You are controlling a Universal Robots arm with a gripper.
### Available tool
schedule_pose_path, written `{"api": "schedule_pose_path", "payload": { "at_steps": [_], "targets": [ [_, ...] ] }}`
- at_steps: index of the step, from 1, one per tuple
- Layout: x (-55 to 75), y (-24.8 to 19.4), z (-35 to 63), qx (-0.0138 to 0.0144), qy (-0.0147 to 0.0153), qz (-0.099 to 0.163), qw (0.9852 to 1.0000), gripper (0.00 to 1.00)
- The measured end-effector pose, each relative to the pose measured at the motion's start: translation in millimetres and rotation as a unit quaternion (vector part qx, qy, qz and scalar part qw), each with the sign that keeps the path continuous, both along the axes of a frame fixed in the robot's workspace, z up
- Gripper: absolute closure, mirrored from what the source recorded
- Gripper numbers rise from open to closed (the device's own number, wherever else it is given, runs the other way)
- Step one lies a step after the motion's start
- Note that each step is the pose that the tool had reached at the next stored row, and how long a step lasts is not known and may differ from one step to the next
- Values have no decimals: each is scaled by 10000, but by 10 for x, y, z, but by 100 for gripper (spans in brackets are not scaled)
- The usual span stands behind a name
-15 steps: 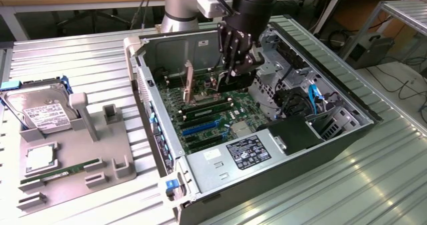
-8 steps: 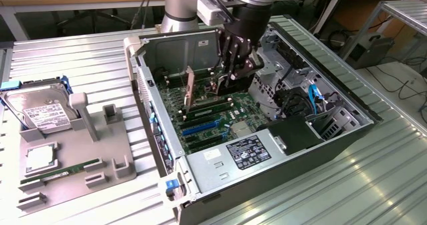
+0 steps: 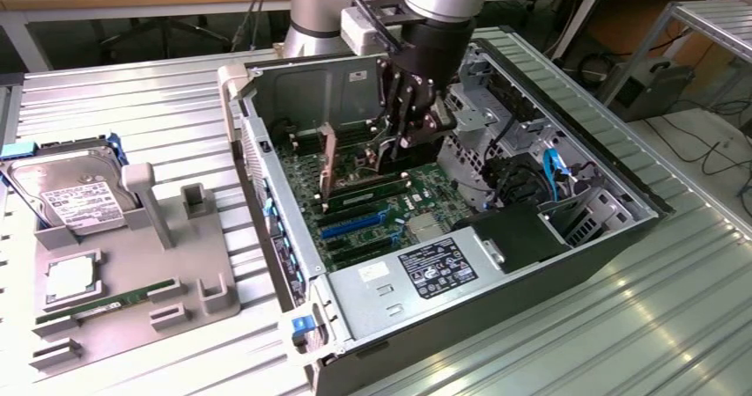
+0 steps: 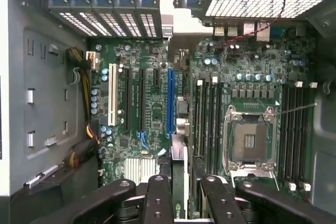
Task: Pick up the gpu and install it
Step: 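Insert the gpu into the slot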
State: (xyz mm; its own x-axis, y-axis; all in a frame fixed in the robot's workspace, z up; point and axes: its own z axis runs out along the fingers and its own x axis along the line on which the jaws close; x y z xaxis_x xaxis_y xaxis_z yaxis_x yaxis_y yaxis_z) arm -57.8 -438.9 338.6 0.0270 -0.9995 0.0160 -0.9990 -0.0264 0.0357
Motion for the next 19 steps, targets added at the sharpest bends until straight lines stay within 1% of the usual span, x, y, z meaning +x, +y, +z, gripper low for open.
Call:
{"api": "schedule_pose_path", "payload": {
  "at_steps": [1, 2, 3, 4, 5, 6, 7, 9, 10, 11, 19],
  "targets": [
    [-73, -54, -33, 3, -6, 0, 10000, 74],
    [-215, -83, -91, 8, -8, 0, 10000, 74],
    [-330, -92, -189, 9, -25, 0, 10000, 74],
    [-352, -109, -299, 13, -30, 0, 10000, 74],
    [-357, -163, -395, 62, -30, -59, 10000, 74],
    [-358, -163, -443, 76, -31, -195, 9998, 74],
    [-398, -172, -484, 76, -31, -201, 9998, 74],
    [-403, -172, -563, 76, -31, -189, 9998, 74],
    [-406, -172, -622, 76, -30, -101, 9999, 74],
    [-408, -172, -658, 77, -30, -74, 9999, 74],
    [-420, -172, -726, 78, -30, -73, 9999, 74]
  ]
}}
